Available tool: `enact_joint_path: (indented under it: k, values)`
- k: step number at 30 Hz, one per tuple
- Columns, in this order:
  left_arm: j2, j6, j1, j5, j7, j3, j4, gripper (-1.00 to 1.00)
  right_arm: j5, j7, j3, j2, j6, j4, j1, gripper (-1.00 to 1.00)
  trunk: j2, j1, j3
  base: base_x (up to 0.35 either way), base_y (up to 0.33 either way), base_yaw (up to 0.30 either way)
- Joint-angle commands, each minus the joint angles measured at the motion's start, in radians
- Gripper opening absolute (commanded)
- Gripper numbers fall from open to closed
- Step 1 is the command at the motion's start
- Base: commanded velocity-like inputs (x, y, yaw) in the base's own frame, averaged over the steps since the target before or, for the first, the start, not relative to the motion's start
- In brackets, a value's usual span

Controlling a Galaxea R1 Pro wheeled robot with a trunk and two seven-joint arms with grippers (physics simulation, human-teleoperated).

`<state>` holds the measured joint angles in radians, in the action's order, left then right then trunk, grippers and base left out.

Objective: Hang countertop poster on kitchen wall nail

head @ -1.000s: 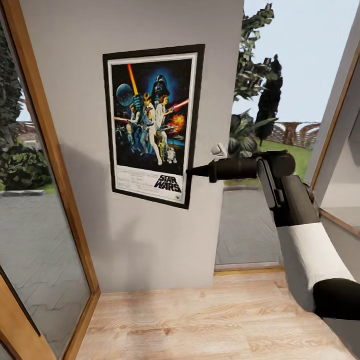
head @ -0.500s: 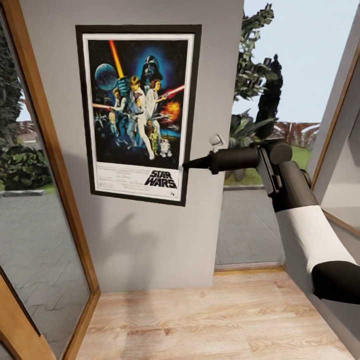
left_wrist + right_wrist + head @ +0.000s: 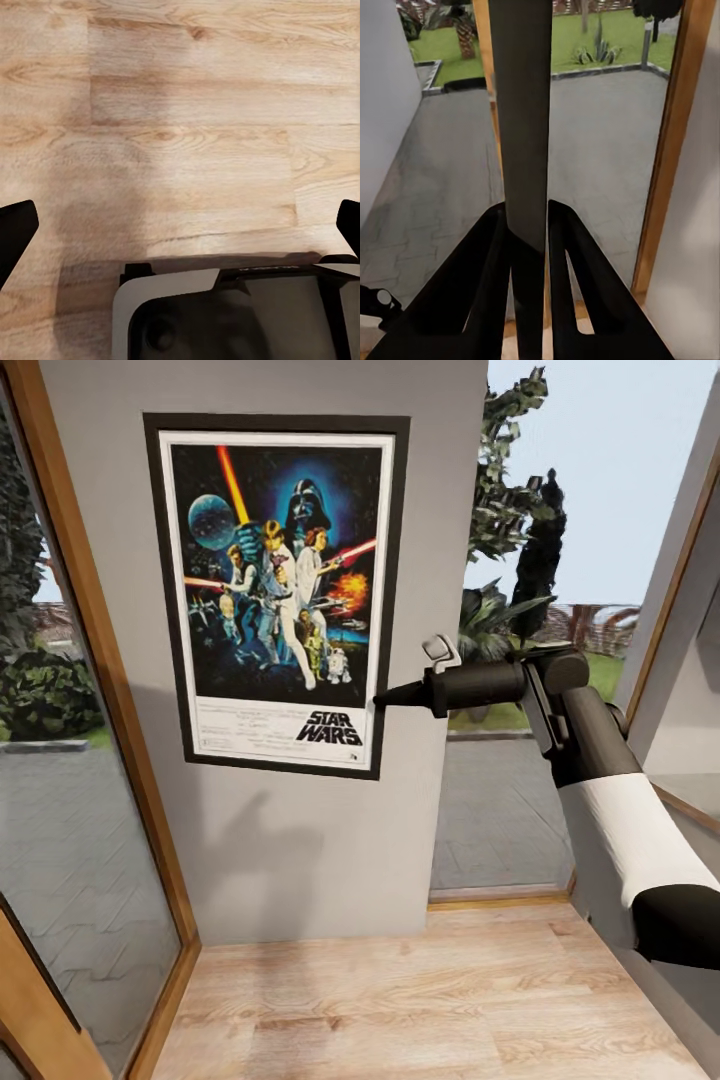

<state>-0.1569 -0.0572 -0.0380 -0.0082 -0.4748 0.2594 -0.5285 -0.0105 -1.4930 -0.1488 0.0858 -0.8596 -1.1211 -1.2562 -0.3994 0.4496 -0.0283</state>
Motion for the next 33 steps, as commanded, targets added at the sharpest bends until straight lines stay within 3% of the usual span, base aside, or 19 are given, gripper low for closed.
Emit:
enact_joint_path:
  k: [1, 9, 33]
  values:
    - [0.0, -0.001, 0.0, -0.001, -0.005, 0.004, -0.001, 1.0, -0.001, -0.003, -0.001, 0.003, -0.013, 0.001, 0.0, -1.0, -0.001, 0.0, 0.0, 0.0, 0.0, 0.0]
    - [0.0, -0.001, 0.0, -0.001, -0.005, 0.003, -0.001, 1.0, 0.0, -0.003, -0.002, 0.023, -0.012, 0.003, 0.001, -1.0, -0.001, 0.0, 0.0, 0.0, 0.0, 0.0]
    - [0.0, -0.001, 0.0, -0.001, -0.005, 0.004, 0.0, 1.0, -0.003, -0.003, -0.002, 0.025, -0.012, 0.003, 0.0, -1.0, -0.001, 0.0, 0.0, 0.0, 0.0, 0.0]
